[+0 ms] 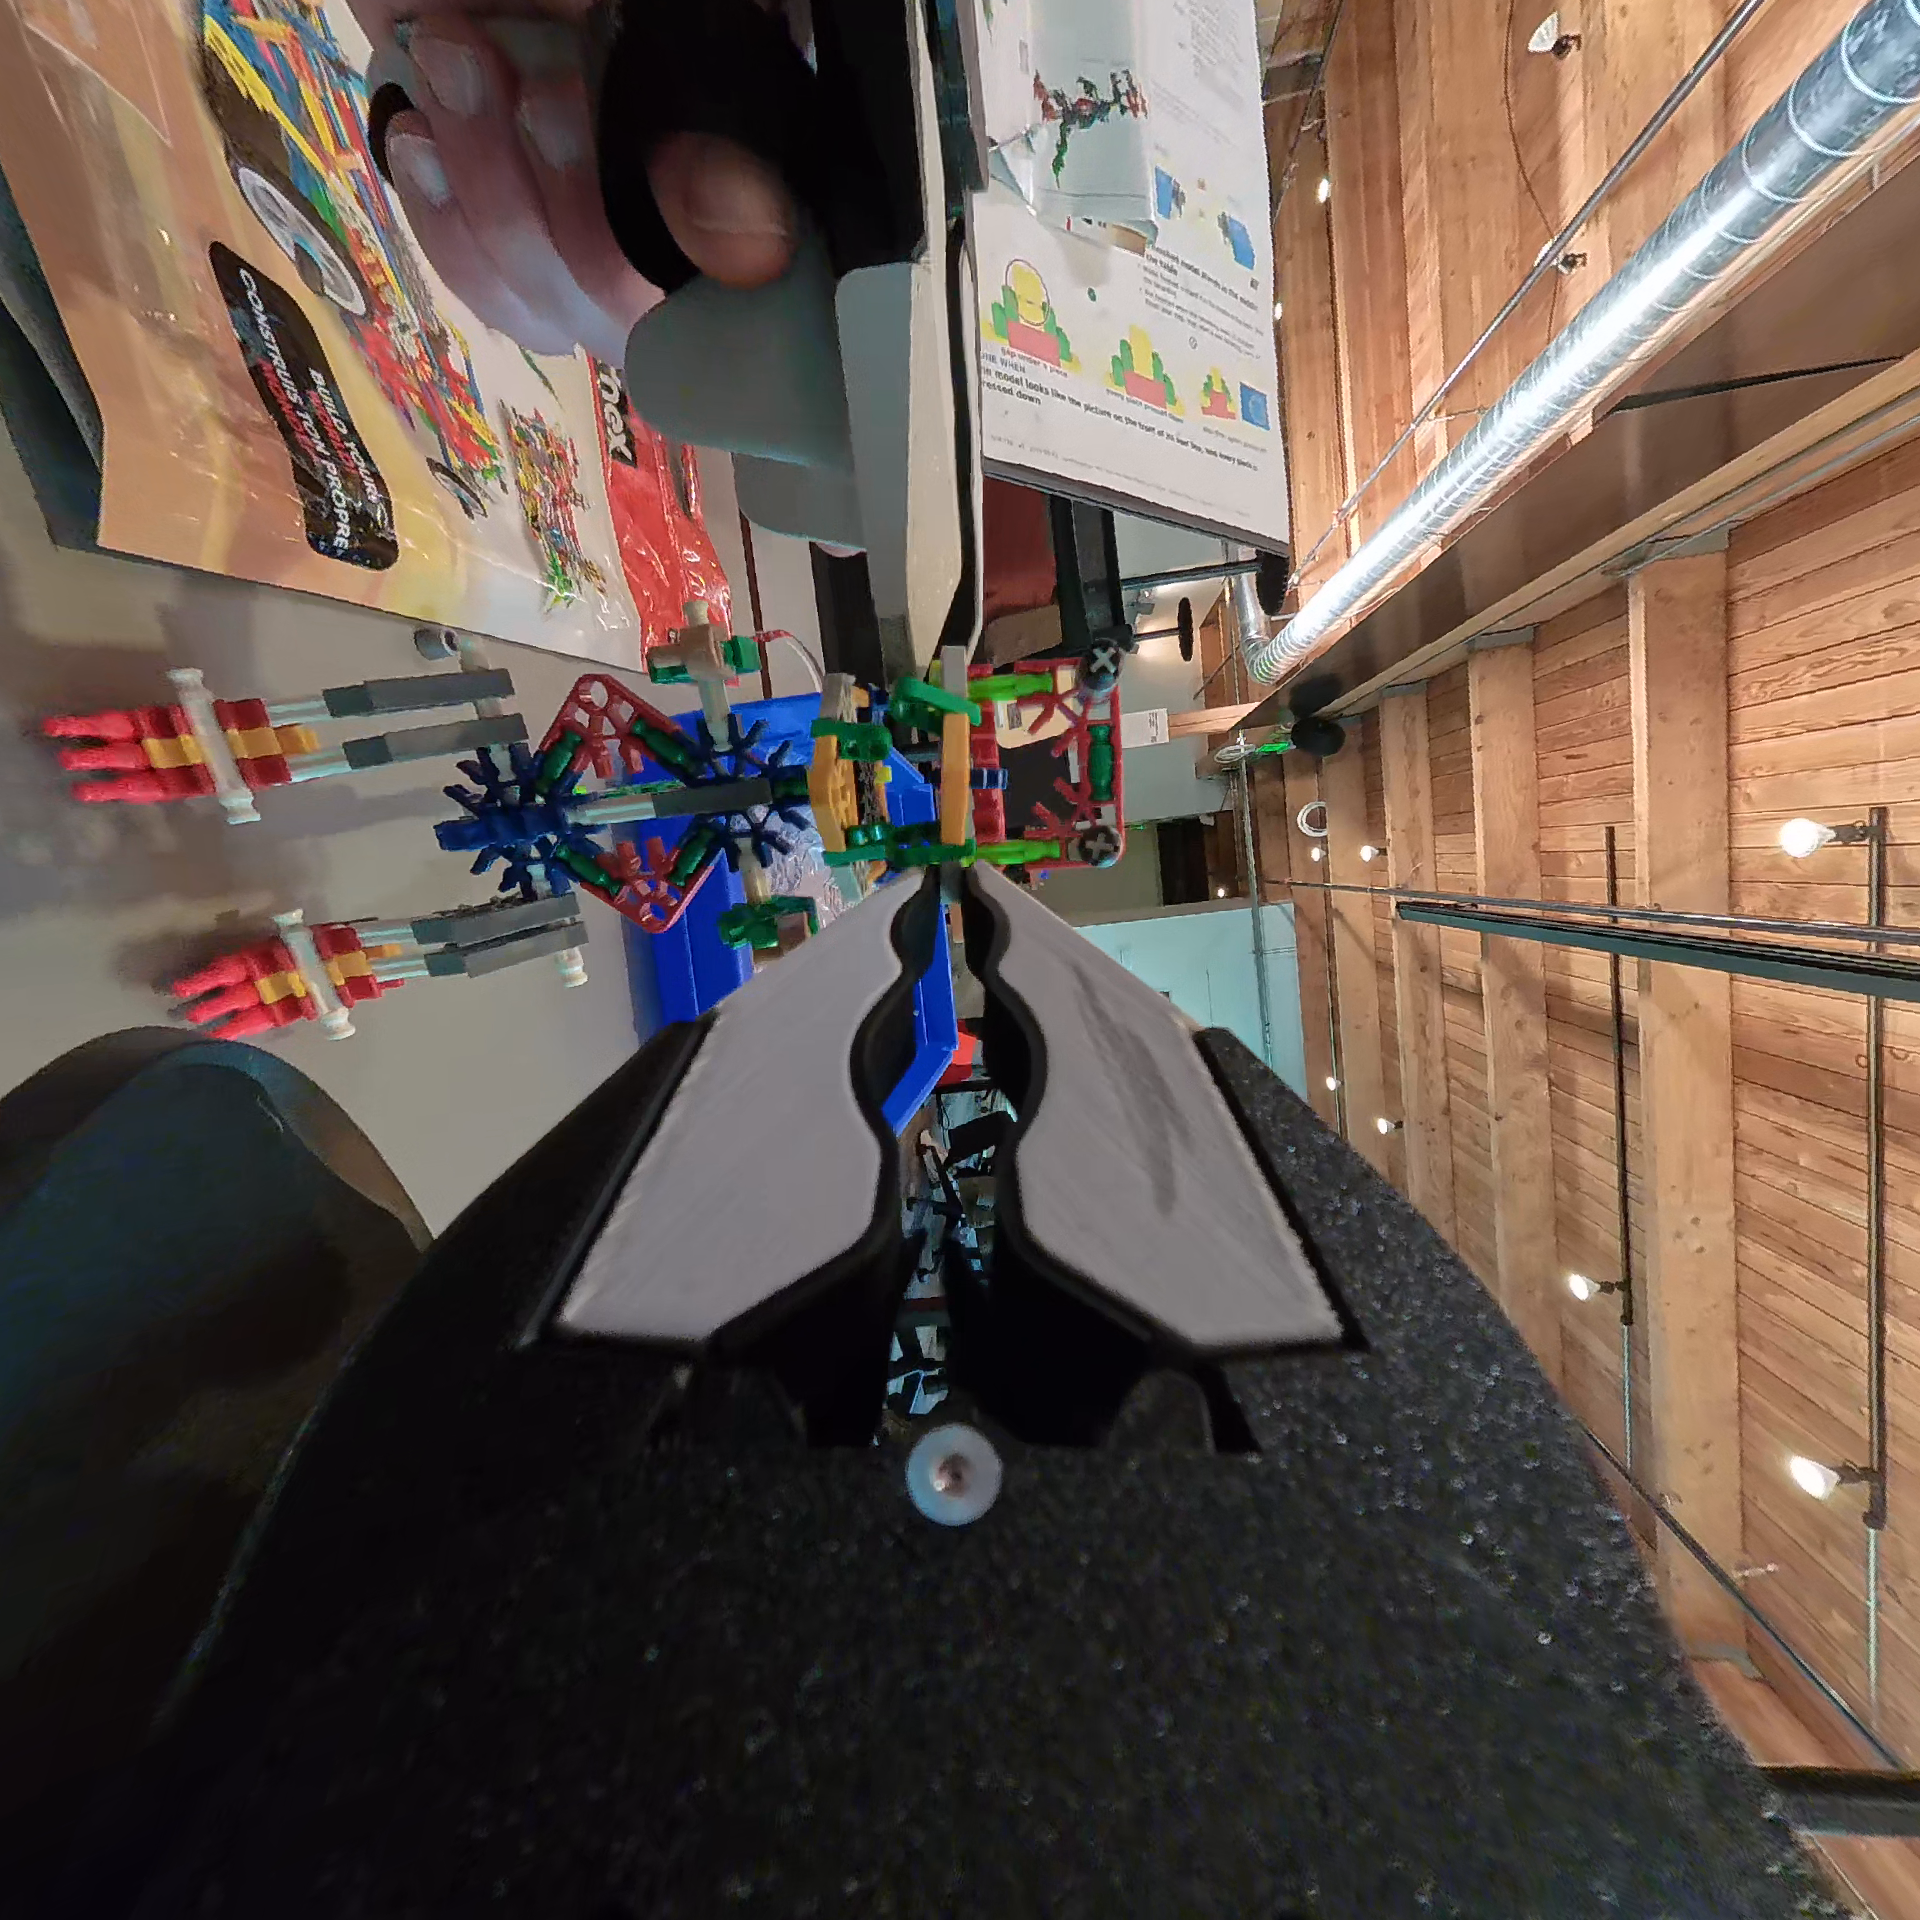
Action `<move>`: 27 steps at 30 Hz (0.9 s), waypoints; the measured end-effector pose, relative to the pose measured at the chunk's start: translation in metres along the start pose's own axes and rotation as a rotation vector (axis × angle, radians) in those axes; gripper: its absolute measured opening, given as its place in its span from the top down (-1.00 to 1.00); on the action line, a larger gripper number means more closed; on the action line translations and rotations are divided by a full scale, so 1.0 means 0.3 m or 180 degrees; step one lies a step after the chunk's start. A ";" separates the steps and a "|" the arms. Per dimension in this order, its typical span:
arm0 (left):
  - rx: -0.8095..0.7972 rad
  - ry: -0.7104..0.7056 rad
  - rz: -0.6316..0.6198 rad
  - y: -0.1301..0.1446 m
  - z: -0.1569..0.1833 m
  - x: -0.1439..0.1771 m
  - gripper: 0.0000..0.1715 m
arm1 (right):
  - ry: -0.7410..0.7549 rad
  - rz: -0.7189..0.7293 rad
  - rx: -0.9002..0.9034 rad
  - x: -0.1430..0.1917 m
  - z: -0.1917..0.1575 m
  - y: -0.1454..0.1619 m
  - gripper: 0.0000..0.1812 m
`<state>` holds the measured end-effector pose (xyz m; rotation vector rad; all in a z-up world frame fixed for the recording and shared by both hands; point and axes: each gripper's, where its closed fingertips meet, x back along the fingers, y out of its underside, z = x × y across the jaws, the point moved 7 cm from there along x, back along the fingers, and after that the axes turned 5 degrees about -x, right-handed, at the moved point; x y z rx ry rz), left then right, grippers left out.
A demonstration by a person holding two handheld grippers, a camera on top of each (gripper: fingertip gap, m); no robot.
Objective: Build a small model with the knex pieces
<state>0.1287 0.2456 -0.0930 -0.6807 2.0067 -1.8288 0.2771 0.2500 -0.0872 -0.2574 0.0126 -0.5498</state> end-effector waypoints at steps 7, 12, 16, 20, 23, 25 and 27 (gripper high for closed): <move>-0.0083 -0.0108 -0.0035 -0.002 0.013 0.007 0.64 | 0.0017 0.0015 -0.0024 -0.005 0.006 0.016 0.97; -0.0183 -0.0179 -0.0039 0.001 0.011 0.011 0.69 | 0.0013 0.0030 -0.0037 -0.010 0.001 0.022 0.97; -0.0269 -0.0254 -0.0057 0.002 0.011 0.010 0.70 | 0.0029 0.0041 -0.0050 -0.014 0.003 0.024 0.97; -0.0225 -0.0227 -0.0030 0.004 0.004 0.016 0.74 | 0.0027 0.0035 -0.0075 -0.019 0.002 0.028 0.97; -0.0226 -0.0234 -0.0026 0.004 0.004 0.018 0.73 | 0.0042 0.0033 -0.0092 -0.024 0.004 0.032 0.97; -0.0233 -0.0226 -0.0022 0.003 0.005 0.020 0.73 | 0.0059 0.0038 -0.0091 -0.025 0.006 0.034 0.97; -0.0231 -0.0227 -0.0023 0.004 0.005 0.020 0.74 | 0.0053 0.0026 -0.0073 -0.026 0.005 0.037 0.97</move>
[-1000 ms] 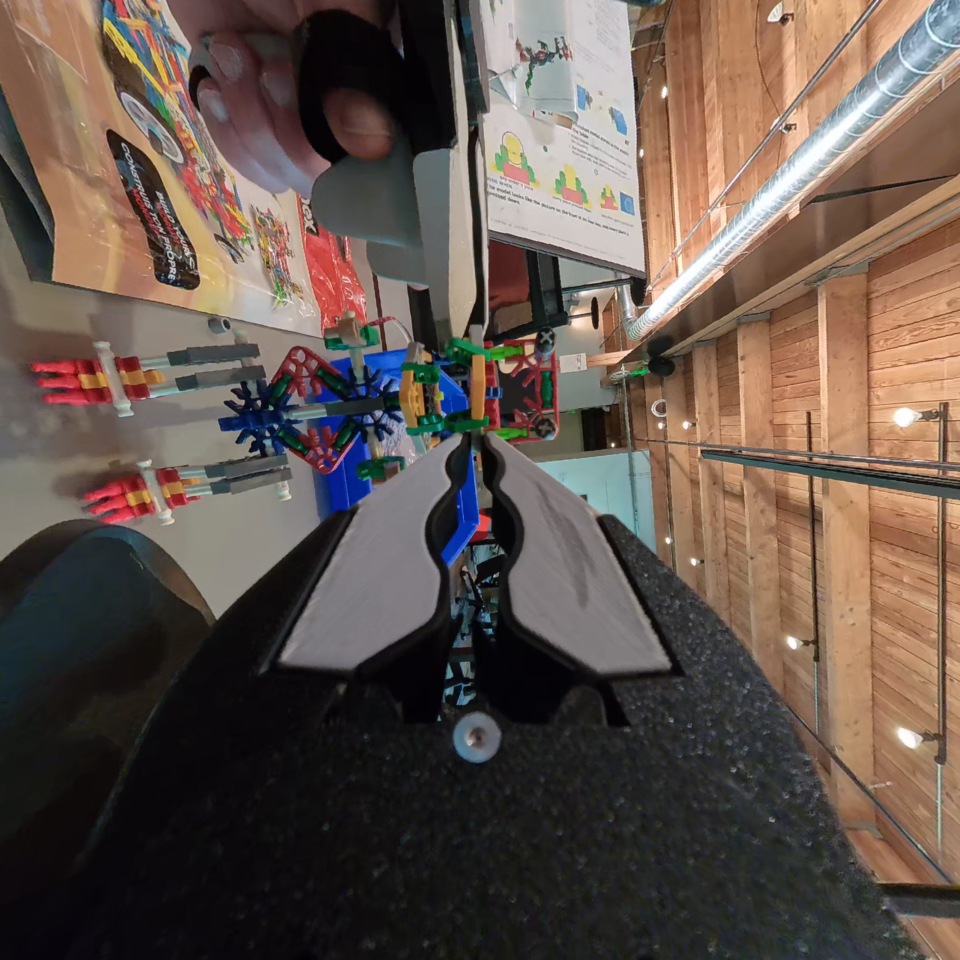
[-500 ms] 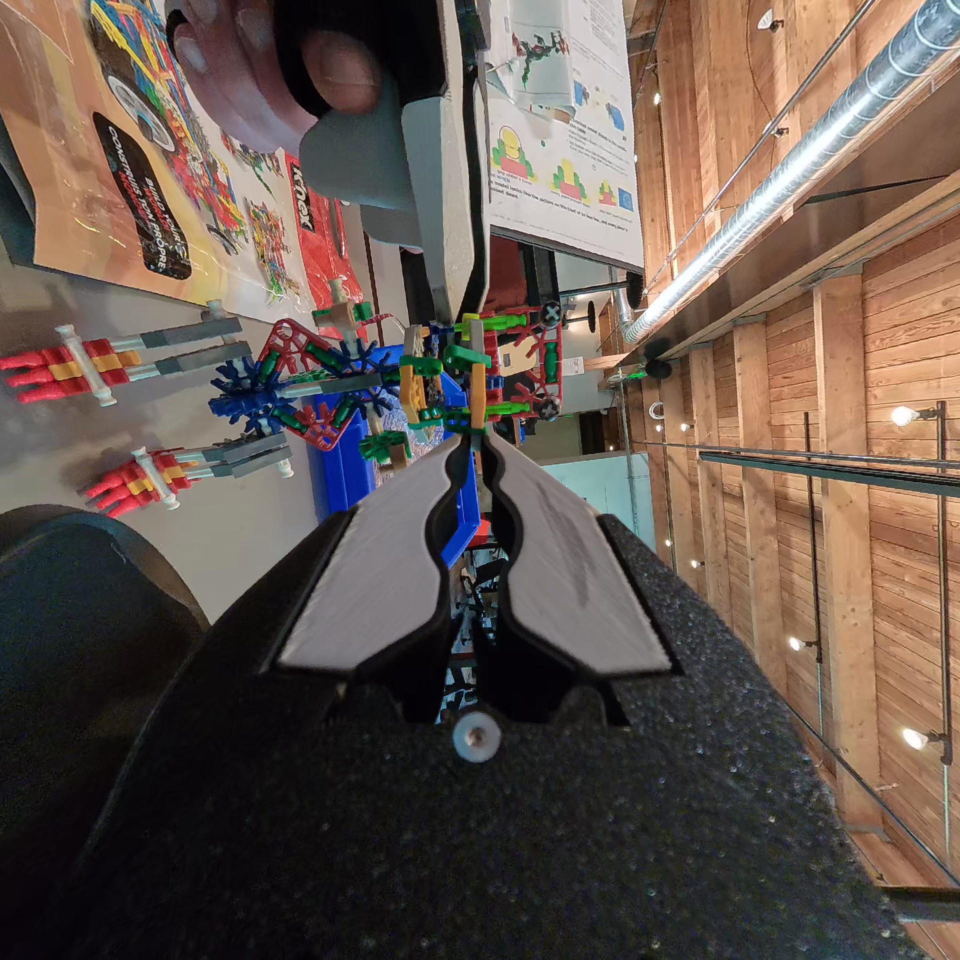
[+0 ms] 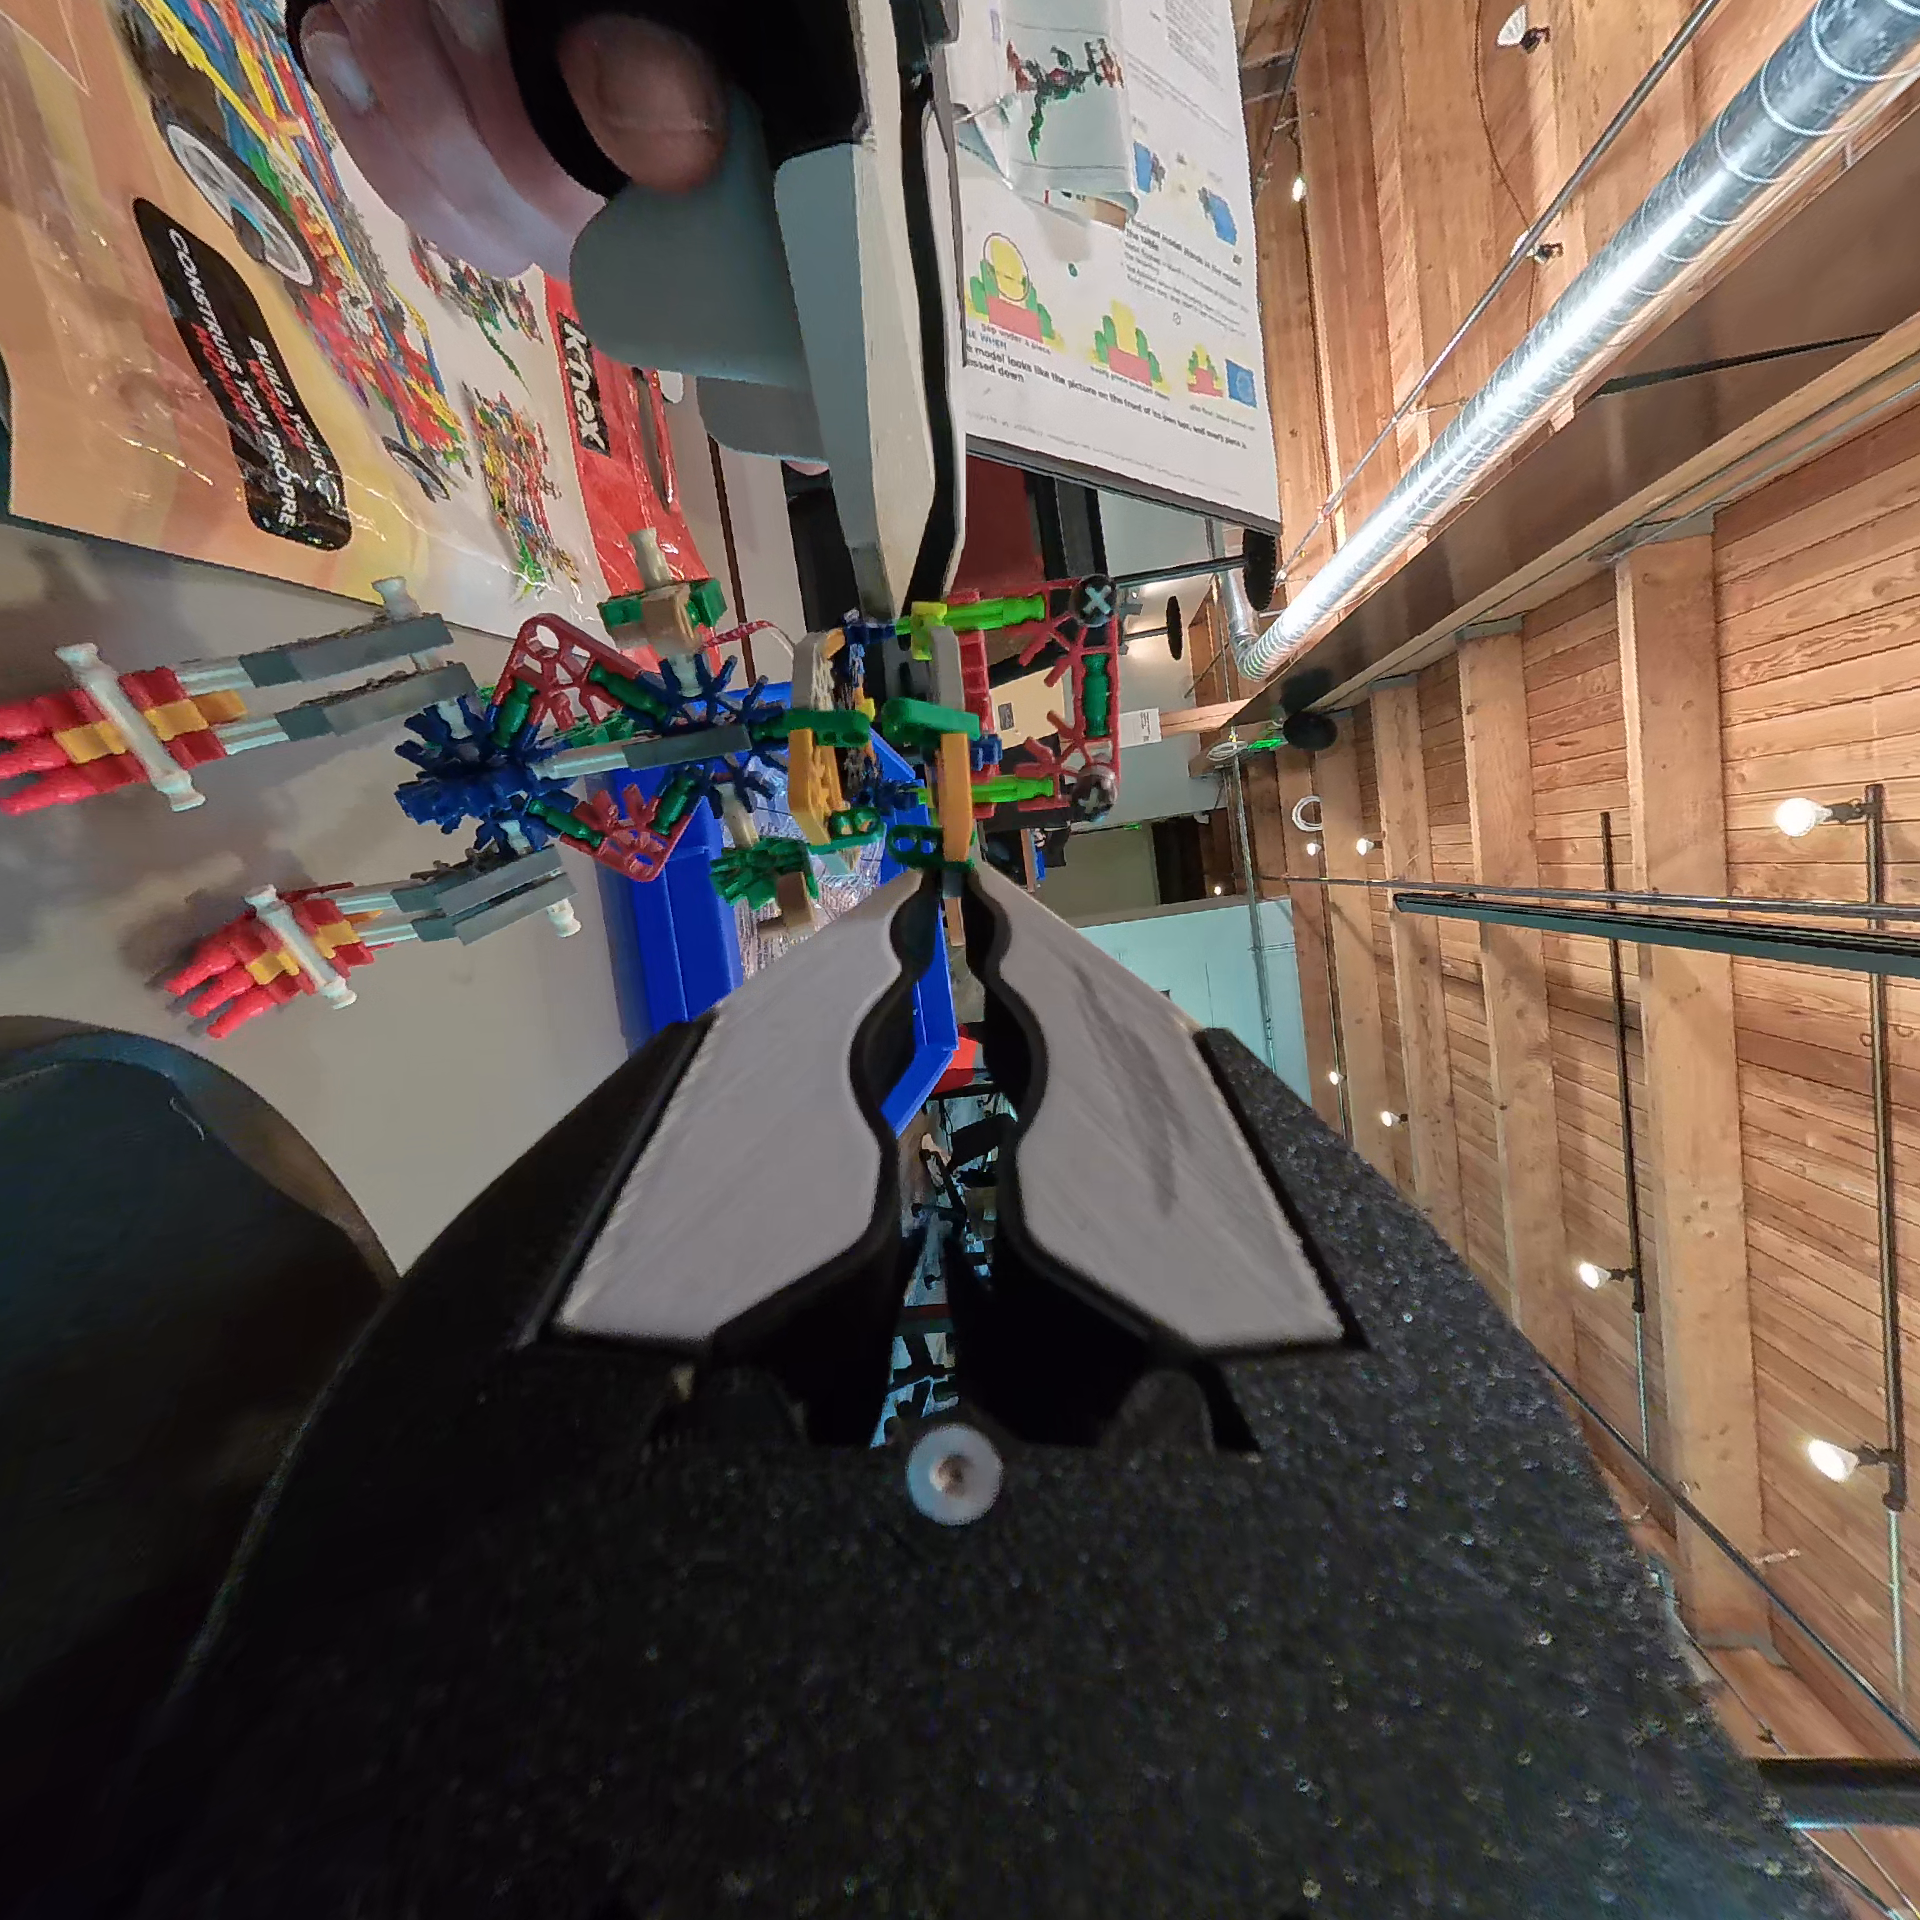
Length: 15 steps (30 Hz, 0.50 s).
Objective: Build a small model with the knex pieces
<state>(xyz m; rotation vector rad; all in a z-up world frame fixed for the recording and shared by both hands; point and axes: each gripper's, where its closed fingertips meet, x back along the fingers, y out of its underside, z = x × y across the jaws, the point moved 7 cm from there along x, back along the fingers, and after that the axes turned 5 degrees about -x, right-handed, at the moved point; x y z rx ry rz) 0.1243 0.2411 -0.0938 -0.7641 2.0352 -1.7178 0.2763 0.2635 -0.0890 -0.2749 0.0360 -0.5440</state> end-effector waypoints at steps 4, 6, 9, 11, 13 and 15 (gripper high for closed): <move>0.0011 -0.0010 0.0006 0.000 0.000 0.001 0.74 | 0.0000 -0.0020 0.0001 -0.004 0.000 0.006 0.97; 0.0017 -0.0015 -0.0007 -0.001 0.000 0.002 0.72 | 0.0008 -0.0026 -0.0015 -0.008 0.003 0.009 0.97; 0.0009 -0.0028 -0.0010 -0.002 -0.001 0.008 0.73 | 0.0017 -0.0067 0.0017 -0.018 0.003 0.017 0.97; 0.0015 -0.0032 -0.0008 -0.002 -0.001 0.010 0.73 | 0.0018 -0.0086 0.0019 -0.024 0.005 0.023 0.98; 0.0021 -0.0040 -0.0006 -0.001 -0.002 0.012 0.73 | 0.0009 -0.0093 0.0012 -0.031 0.007 0.028 0.98; 0.0045 -0.0032 -0.0001 -0.001 -0.004 0.013 0.72 | 0.0010 -0.0133 0.0012 -0.038 0.011 0.036 0.98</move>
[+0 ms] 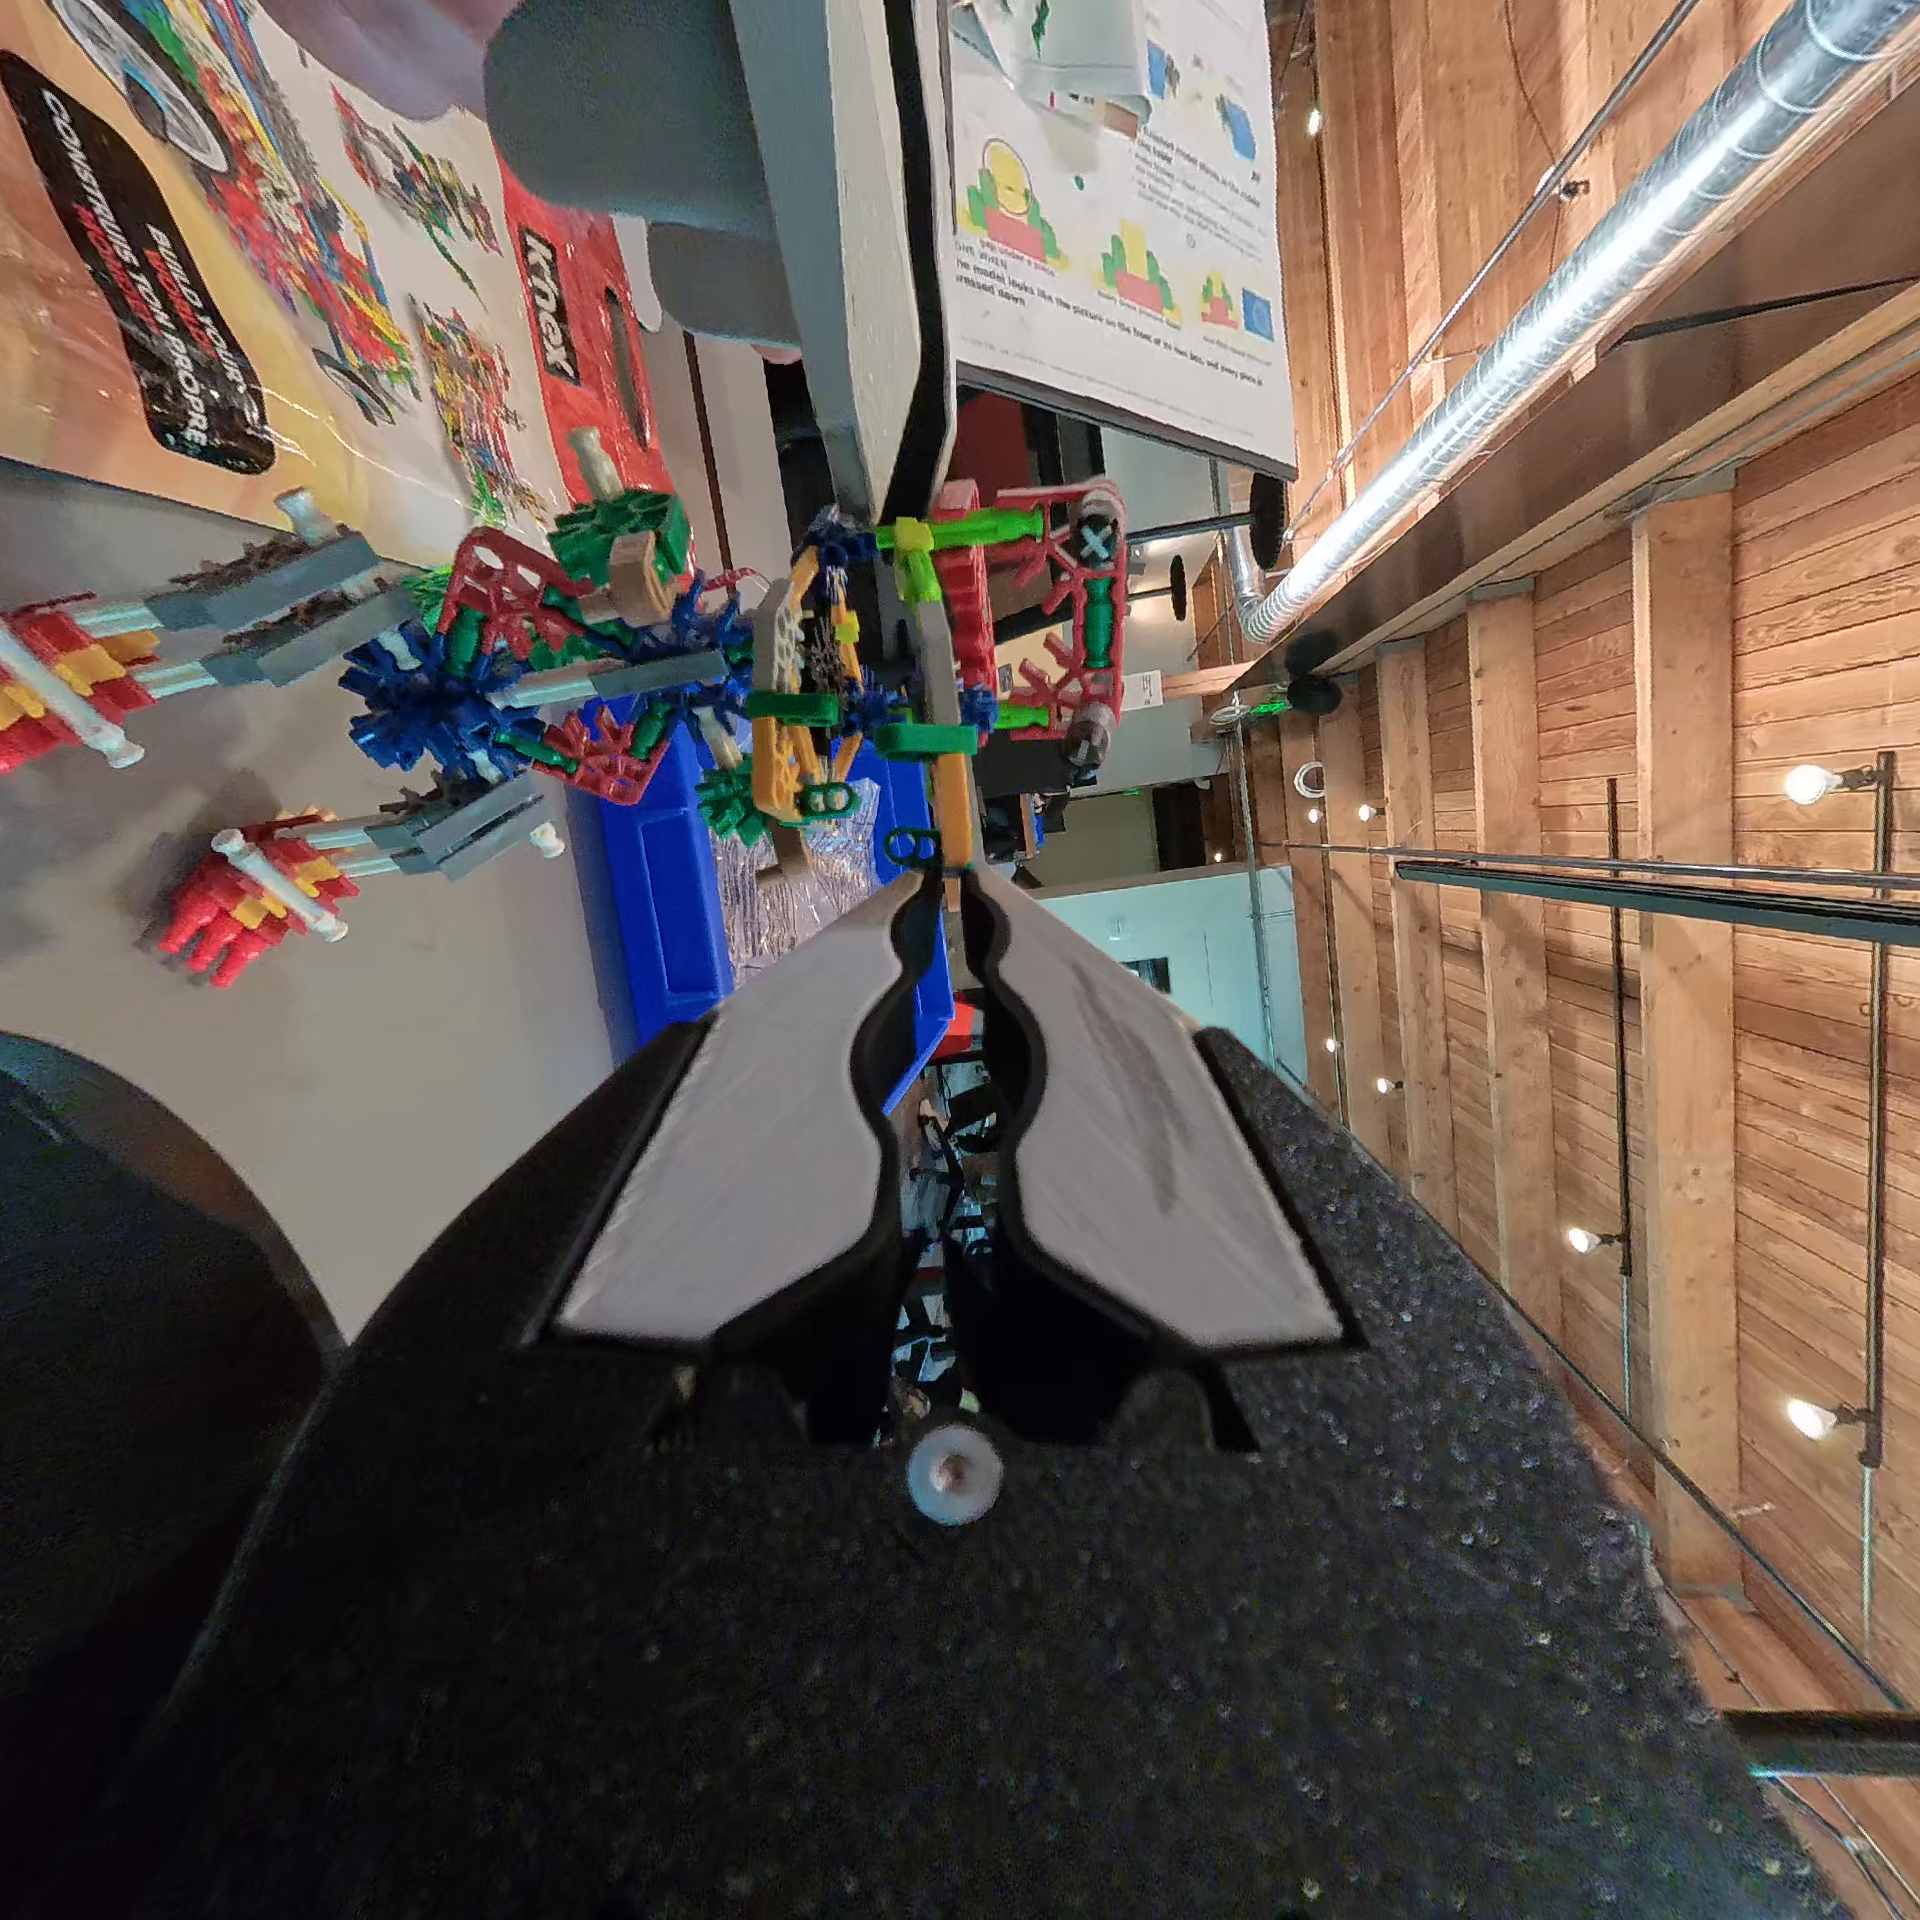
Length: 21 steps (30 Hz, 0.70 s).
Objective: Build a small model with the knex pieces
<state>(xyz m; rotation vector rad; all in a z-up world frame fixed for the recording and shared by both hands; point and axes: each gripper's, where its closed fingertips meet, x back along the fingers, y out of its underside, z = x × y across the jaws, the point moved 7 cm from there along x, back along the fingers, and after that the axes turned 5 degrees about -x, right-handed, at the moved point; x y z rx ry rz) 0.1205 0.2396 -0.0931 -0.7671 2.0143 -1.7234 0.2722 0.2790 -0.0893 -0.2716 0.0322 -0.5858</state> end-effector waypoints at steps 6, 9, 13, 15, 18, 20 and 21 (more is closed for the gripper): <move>0.0000 -0.0014 0.0002 0.004 -0.006 0.003 0.72 | -0.0006 -0.0050 0.0003 -0.023 0.002 0.017 0.98; 0.0012 -0.0008 0.0009 0.006 -0.009 0.003 0.72 | -0.0022 -0.0073 -0.0001 -0.033 -0.002 0.022 1.00; 0.0000 -0.0053 0.0013 0.009 -0.016 0.003 0.72 | -0.0051 -0.0078 -0.0023 -0.040 -0.009 0.024 1.00; -0.0004 -0.0074 0.0015 0.010 -0.021 0.003 0.72 | -0.0068 -0.0085 -0.0035 -0.042 -0.012 0.023 1.00; -0.0089 -0.0157 -0.0005 0.012 -0.024 0.002 0.72 | -0.0107 -0.0100 -0.0029 -0.045 -0.019 0.021 1.00; -0.0167 -0.0218 -0.0019 0.014 -0.024 -0.002 0.71 | -0.0126 -0.0109 -0.0059 -0.046 -0.021 0.020 1.00; -0.0174 -0.0227 -0.0021 0.014 -0.023 -0.003 0.70 | -0.0134 -0.0110 -0.0076 -0.046 -0.021 0.019 1.00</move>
